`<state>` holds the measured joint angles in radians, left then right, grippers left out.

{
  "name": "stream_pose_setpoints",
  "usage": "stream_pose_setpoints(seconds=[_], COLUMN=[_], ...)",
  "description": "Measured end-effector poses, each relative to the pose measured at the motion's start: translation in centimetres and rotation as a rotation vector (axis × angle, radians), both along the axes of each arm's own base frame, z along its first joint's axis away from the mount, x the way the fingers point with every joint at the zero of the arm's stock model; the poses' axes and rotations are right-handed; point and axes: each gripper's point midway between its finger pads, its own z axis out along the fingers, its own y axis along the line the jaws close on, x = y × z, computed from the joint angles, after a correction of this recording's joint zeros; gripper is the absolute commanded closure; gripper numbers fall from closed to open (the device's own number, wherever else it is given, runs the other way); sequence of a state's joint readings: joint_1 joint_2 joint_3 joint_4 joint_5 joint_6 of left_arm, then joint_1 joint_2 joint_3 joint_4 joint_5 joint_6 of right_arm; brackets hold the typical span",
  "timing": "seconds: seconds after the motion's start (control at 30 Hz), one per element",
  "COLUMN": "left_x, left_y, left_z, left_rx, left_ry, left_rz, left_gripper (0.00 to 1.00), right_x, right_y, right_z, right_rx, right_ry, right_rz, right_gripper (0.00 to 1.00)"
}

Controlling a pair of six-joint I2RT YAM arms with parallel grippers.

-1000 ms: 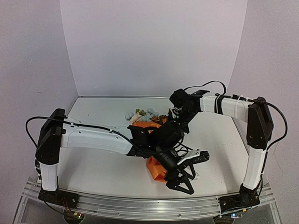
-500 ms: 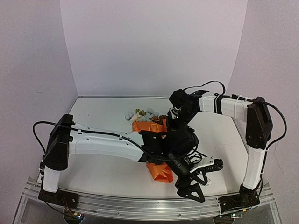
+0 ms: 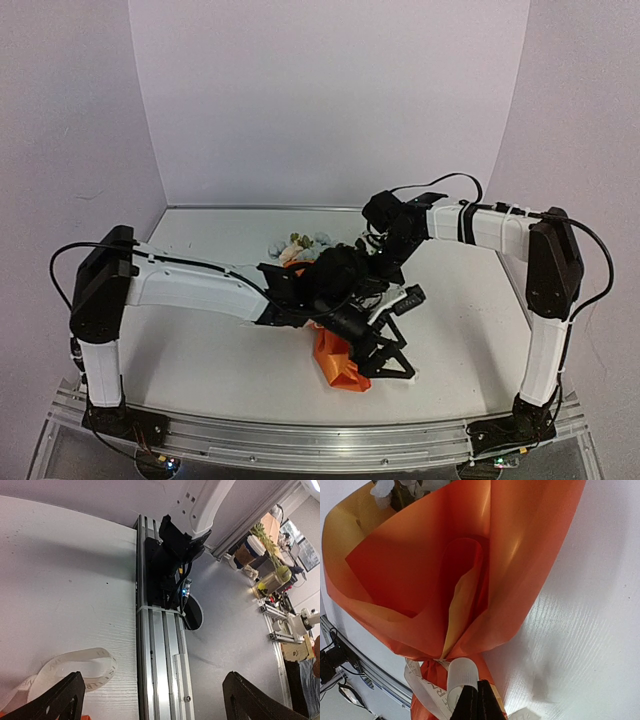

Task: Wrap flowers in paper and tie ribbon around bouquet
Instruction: Cross the half-tied ribbon over the folded bouquet.

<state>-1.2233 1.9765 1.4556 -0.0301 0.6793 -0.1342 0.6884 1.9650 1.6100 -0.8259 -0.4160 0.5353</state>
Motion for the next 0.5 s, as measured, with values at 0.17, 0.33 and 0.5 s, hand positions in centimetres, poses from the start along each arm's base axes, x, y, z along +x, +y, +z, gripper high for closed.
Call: stream_pose_setpoints(seconds=[0.17,0.33,0.5], left_x=[3.4,7.3,13.4], left_y=[3.3,7.4,11.4], left_z=[4.3,7.8,5.5], left_rx=[-0.085,-0.164,-0.114], left_ry=[0.011,-0.012,0.037], left_rz=[0.133,0.317,0.512], left_gripper=[0.13,0.31,0.29], right_x=[0.0,-0.7,-1.5], right_y=[0.0,-0.5,-0.3], right_z=[0.7,2.3,4.1], right_rx=[0.012,0.043,0.086], right_ry=[-0.021,-0.062,-0.12], right_rz=[0.018,0.029,0.053], right_gripper=[1.0,1.0,1.0])
